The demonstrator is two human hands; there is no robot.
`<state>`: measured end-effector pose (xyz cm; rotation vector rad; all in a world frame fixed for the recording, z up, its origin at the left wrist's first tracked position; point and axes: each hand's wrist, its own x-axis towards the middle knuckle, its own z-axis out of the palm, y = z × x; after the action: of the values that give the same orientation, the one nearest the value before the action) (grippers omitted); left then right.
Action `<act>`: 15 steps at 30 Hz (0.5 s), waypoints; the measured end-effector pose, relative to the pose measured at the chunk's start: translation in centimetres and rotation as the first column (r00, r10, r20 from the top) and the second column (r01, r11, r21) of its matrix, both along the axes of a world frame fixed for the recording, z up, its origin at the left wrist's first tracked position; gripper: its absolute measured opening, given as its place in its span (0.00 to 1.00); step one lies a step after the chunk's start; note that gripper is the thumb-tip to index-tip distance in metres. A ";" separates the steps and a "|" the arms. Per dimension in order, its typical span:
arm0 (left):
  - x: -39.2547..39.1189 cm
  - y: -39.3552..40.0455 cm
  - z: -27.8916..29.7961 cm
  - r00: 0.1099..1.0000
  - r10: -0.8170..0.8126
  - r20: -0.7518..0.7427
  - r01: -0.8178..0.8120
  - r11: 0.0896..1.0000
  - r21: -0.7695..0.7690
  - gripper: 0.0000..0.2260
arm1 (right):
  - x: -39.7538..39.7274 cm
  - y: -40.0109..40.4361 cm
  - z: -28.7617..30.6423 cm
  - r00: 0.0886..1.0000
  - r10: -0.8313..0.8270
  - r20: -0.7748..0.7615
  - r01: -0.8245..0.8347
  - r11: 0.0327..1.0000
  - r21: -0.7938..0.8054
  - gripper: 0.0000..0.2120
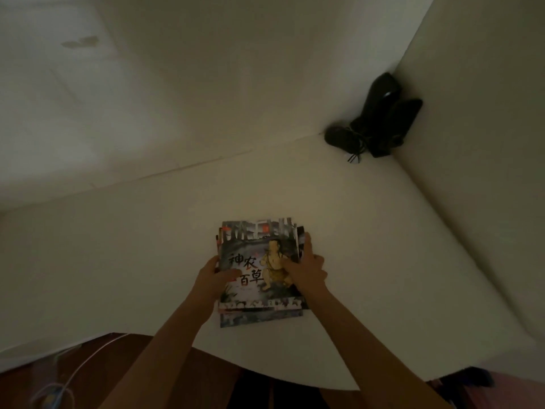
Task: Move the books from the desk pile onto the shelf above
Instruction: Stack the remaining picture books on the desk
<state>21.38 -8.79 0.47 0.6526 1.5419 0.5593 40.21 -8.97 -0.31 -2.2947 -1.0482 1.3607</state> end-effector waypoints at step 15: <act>1.1 0.5 -1.1 0.991 0.083 0.107 -0.063 0.983 -0.174 0.26 | 1.8 0.0 -0.6 0.700 -0.459 -0.548 0.378 0.888 -0.261 0.21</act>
<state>22.49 -8.25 -0.58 0.4279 1.4916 0.5048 42.02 -9.00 -0.94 -1.7900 -0.2111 1.7909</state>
